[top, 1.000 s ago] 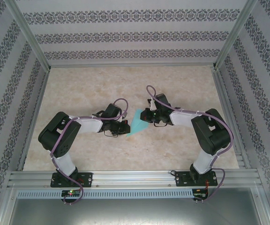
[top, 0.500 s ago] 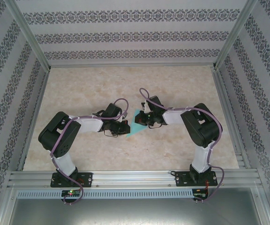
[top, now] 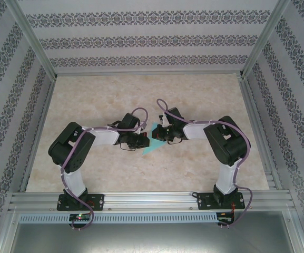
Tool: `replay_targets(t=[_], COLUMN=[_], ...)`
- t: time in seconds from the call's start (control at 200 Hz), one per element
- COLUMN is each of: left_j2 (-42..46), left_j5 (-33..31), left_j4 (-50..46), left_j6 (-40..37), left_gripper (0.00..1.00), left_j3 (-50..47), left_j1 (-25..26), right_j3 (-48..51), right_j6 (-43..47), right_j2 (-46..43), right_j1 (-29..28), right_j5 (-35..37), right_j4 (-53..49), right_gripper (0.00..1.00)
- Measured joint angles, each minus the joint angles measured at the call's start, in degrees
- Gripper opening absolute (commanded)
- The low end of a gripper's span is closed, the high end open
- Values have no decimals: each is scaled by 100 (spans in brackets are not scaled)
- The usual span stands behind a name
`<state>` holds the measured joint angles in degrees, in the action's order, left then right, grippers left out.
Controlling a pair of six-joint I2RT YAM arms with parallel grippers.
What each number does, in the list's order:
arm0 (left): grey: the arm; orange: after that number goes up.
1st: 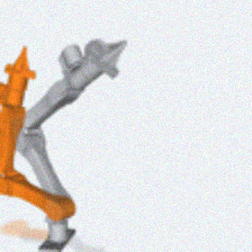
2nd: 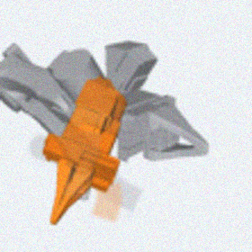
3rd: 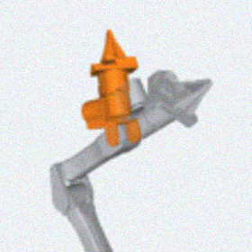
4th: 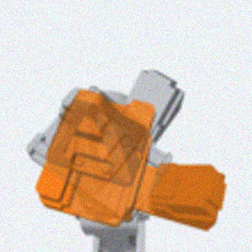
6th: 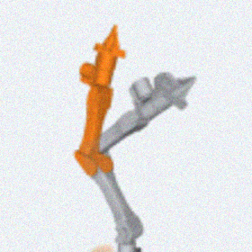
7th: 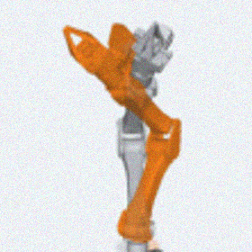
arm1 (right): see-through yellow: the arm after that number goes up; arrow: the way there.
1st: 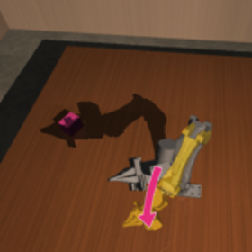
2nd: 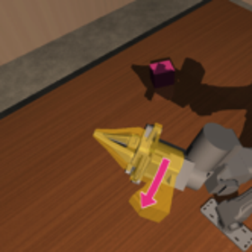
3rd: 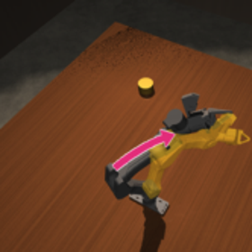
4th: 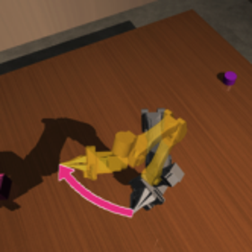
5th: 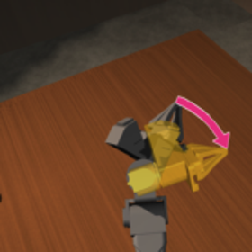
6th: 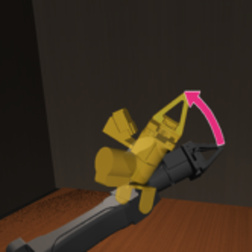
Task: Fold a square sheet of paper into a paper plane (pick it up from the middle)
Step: Fourth fold the wing at the center of the table.
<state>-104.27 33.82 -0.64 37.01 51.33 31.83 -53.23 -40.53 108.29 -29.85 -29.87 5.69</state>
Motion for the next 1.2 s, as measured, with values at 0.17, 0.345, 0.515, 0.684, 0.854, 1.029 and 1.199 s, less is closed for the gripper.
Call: replay_targets(t=[0.17,0.345,0.515,0.684,0.854,1.029,1.199], left_j2=[219,660,1058,1344,1545,1716,1709], left_j5=[-50,-350,-503,-732,-1224,-1768,-2173], left_j4=[0,-461,-706,-1180,-1394,-1377,-1388], left_j6=[-120,-323,-389,-400,-348,-221,-214], left_gripper=[4,1,0,8,34,65,84], left_j3=[-256,-557,-885,-940,-573,-201,-74], left_j1=[28,293,428,455,444,339,33], right_j3=[-92,-181,-214,-245,-267,-190,304], right_j6=[4,0,0,-2,-39,-345,-931], right_j2=[26,66,90,90,-74,-833,-1534], right_j1=[0,11,37,48,76,201,422], right_j5=[7,-7,-79,-107,2,415,933], right_j4=[-160,-297,-343,-380,-597,-678,-544], right_gripper=[0,0,0,5,28,46,55])
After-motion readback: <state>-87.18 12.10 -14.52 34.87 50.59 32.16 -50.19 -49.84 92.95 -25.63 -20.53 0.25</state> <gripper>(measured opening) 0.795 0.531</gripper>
